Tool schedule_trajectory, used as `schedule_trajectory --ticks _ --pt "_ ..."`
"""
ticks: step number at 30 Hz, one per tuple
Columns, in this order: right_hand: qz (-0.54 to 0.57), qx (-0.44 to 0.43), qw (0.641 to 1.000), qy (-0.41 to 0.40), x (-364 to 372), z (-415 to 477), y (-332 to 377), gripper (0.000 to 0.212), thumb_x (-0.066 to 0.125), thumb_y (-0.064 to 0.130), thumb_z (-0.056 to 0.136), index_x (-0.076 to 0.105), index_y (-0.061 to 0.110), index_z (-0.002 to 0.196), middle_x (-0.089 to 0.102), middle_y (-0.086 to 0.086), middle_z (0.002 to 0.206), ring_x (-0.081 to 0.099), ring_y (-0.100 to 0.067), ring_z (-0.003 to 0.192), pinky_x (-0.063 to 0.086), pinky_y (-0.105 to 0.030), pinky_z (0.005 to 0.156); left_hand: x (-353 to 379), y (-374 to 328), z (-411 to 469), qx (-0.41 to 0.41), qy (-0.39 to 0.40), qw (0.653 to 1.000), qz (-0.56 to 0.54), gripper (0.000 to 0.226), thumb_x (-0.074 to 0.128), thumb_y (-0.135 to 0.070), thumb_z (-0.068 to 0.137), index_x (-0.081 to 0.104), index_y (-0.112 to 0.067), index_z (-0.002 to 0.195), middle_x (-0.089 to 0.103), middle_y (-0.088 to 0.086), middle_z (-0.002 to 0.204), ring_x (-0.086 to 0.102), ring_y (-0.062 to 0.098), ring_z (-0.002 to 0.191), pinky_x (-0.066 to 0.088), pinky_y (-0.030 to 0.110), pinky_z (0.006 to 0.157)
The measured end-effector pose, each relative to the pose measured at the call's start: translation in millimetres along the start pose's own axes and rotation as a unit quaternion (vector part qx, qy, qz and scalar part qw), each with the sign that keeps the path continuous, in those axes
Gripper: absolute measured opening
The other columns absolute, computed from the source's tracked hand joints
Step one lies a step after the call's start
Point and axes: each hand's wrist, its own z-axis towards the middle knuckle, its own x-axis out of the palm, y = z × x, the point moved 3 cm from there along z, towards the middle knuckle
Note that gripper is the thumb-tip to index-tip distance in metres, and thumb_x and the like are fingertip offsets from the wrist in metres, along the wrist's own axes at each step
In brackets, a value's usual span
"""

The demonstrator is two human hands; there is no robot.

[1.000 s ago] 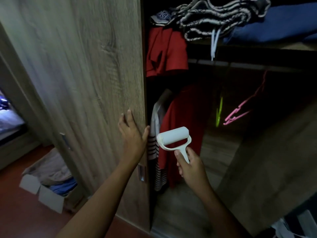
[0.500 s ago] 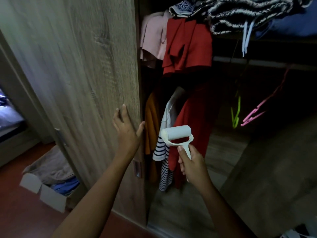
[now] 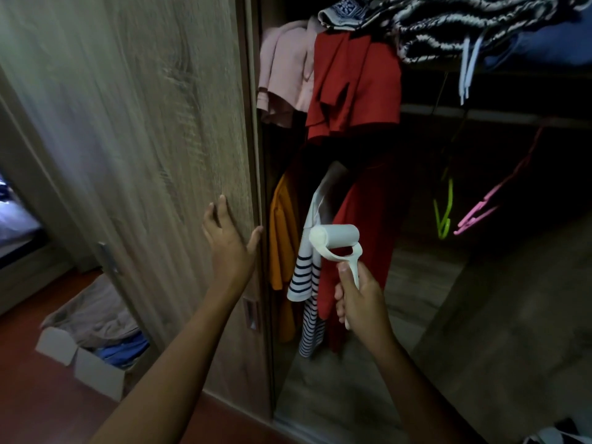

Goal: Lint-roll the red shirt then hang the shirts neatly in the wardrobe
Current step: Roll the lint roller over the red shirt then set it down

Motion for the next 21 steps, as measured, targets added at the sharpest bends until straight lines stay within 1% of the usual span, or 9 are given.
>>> schedule_trajectory --ticks 2,5,8,10,14,15,17,19,21 --pt "0.024 0.007 0.999 -0.025 -11 1 1 0.026 0.044 0.043 0.103 0.059 0.024 0.094 0.050 -0.004 0.062 0.046 -0.015 0.045 0.038 -0.024 0.040 -3 -12 -8 0.021 -0.050 0.998 0.008 0.072 0.067 -0.037 0.092 0.032 -0.013 0.151 0.034 0.018 0.149 0.038 0.033 0.136 0.042 0.051 0.107" --pt "0.015 0.000 0.998 -0.067 -29 9 -5 0.029 0.044 0.048 0.101 0.061 0.026 0.092 0.045 -0.001 0.060 0.042 -0.012 0.046 0.035 -0.024 0.043 -2 -49 -25 0.103 -0.095 0.990 -0.018 0.041 0.065 -0.027 0.094 0.054 -0.009 0.129 0.051 0.014 0.129 0.051 0.027 0.117 0.048 0.040 0.094" --pt "-0.009 -0.010 0.995 -0.099 -46 25 -14 0.037 0.047 0.059 0.094 0.060 0.024 0.087 0.050 0.000 0.061 0.047 -0.016 0.051 0.039 -0.031 0.050 18 -84 -36 0.164 0.001 0.984 -0.069 0.027 0.065 -0.031 0.095 0.064 -0.010 0.112 0.060 0.004 0.109 0.058 0.018 0.100 0.051 0.037 0.083" --pt "-0.013 -0.005 0.993 -0.115 -54 38 -19 0.036 0.047 0.061 0.089 0.059 0.027 0.085 0.054 -0.001 0.064 0.051 -0.020 0.056 0.044 -0.038 0.055 38 -97 -41 0.161 0.077 0.982 -0.067 0.042 0.061 -0.045 0.094 0.063 -0.010 0.119 0.063 0.003 0.113 0.059 0.018 0.106 0.051 0.038 0.088" --pt "-0.008 0.004 0.994 -0.109 -65 63 -27 0.027 0.047 0.060 0.088 0.058 0.035 0.086 0.057 0.000 0.066 0.054 -0.023 0.056 0.047 -0.043 0.056 80 -97 -39 0.076 0.209 0.975 -0.019 0.071 0.062 -0.059 0.088 0.050 -0.013 0.141 0.059 0.007 0.131 0.052 0.023 0.123 0.048 0.040 0.101" --pt "-0.001 -0.001 0.995 -0.098 -66 68 -28 0.026 0.047 0.058 0.089 0.057 0.035 0.085 0.056 0.000 0.065 0.053 -0.022 0.055 0.046 -0.040 0.055 90 -95 -36 0.068 0.232 0.970 0.003 0.069 0.060 -0.062 0.087 0.053 -0.015 0.137 0.062 0.006 0.125 0.055 0.024 0.118 0.050 0.041 0.097" --pt "0.011 -0.017 0.997 -0.072 -66 79 -28 0.022 0.048 0.054 0.093 0.055 0.036 0.083 0.053 0.001 0.065 0.051 -0.020 0.054 0.042 -0.037 0.054 103 -94 -32 0.068 0.252 0.965 0.018 0.047 0.057 -0.060 0.088 0.064 -0.020 0.113 0.066 0.000 0.097 0.062 0.022 0.094 0.051 0.036 0.079" --pt "0.011 -0.034 0.998 -0.049 -66 92 -24 0.021 0.047 0.047 0.099 0.054 0.037 0.083 0.051 0.004 0.065 0.050 -0.017 0.056 0.042 -0.036 0.054 105 -101 -31 0.065 0.249 0.966 -0.008 0.022 0.061 -0.040 0.094 0.067 -0.019 0.095 0.058 -0.008 0.073 0.060 0.011 0.072 0.041 0.026 0.063" --pt "0.013 -0.041 0.999 -0.032 -66 107 -20 0.019 0.044 0.046 0.102 0.055 0.038 0.089 0.052 0.007 0.064 0.051 -0.014 0.056 0.043 -0.034 0.054 101 -107 -32 0.040 0.259 0.964 -0.043 0.010 0.061 -0.025 0.098 0.068 -0.020 0.093 0.053 -0.015 0.061 0.055 0.000 0.056 0.036 0.018 0.055"
